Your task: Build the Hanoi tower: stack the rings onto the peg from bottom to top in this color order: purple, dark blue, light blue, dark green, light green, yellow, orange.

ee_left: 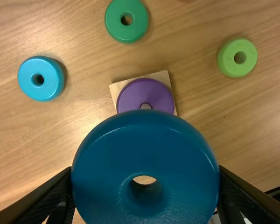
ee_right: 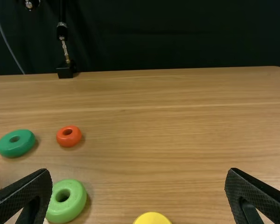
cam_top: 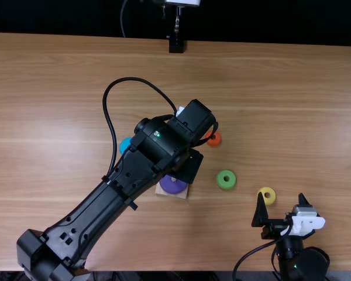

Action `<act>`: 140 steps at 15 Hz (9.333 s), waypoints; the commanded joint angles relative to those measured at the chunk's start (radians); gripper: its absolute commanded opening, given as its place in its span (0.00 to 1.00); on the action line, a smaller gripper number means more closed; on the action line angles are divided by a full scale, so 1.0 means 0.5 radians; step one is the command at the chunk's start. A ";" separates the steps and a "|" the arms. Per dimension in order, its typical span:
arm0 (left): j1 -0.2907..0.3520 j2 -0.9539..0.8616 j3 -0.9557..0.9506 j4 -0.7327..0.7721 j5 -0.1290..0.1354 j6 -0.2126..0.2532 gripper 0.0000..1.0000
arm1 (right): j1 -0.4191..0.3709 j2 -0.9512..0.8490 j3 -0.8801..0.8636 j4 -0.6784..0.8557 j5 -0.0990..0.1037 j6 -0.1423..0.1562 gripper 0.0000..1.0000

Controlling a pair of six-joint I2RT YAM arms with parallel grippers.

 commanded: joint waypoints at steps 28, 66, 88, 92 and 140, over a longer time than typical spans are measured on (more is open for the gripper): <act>0.039 0.087 -0.027 0.051 0.016 -0.003 1.00 | -0.011 -0.024 -0.083 -0.128 0.022 -0.013 1.00; 0.769 0.154 -1.316 1.590 0.219 0.929 1.00 | -0.005 -0.024 -0.083 -0.128 0.022 -0.013 1.00; 0.769 0.280 -1.264 1.520 0.223 0.947 1.00 | -0.011 -0.024 -0.083 -0.128 0.022 -0.013 1.00; 0.763 0.280 -1.267 1.520 0.223 0.943 0.00 | -0.011 -0.024 -0.083 -0.128 0.022 -0.013 1.00; 0.063 -0.014 0.148 -0.133 0.197 0.236 0.00 | -0.011 -0.024 -0.083 -0.128 0.022 -0.013 1.00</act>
